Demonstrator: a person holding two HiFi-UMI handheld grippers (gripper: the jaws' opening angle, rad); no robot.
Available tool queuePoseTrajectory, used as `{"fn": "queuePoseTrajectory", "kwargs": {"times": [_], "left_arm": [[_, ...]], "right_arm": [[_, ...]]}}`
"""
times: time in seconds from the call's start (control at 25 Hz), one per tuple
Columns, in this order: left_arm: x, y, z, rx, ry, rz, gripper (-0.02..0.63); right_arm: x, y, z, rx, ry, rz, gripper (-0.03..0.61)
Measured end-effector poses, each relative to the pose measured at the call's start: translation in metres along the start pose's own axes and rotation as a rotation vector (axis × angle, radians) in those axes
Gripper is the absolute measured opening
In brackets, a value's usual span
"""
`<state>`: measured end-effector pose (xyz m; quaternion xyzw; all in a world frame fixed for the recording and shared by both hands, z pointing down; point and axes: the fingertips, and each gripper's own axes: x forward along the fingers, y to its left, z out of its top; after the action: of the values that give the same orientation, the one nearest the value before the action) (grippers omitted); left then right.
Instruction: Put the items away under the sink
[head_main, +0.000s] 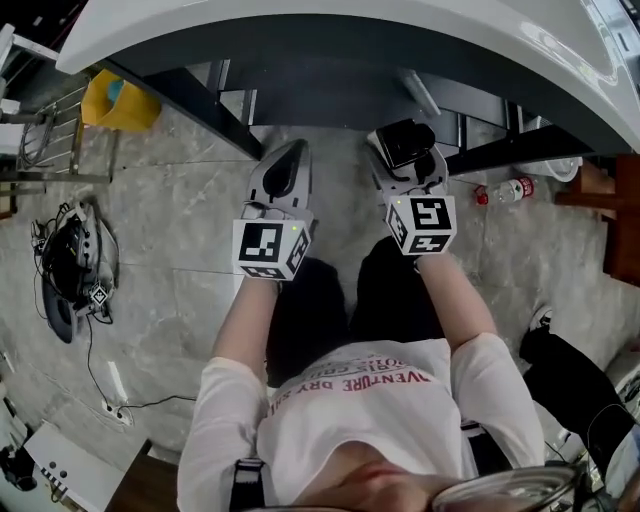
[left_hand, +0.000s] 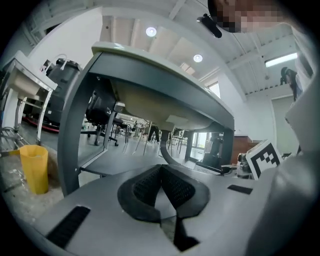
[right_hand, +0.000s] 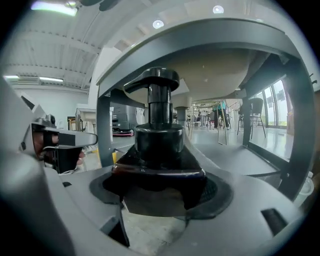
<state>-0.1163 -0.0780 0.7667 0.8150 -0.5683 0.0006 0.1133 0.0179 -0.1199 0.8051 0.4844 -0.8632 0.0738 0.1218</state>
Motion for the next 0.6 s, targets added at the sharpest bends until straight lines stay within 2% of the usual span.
{"fn": "queuePoseTrajectory", "kwargs": {"times": [0.24,0.6], "left_arm": [[0.012,0.005,-0.007,0.02,-0.003,-0.004,0.023],[0.033,0.015,0.007,0.039,-0.033,0.001,0.023]], "right_arm": [[0.024,0.002,-0.005,-0.002,0.029,0.005,0.371],[0.083,0.007,0.025,-0.021,0.027,0.02,0.371]]}}
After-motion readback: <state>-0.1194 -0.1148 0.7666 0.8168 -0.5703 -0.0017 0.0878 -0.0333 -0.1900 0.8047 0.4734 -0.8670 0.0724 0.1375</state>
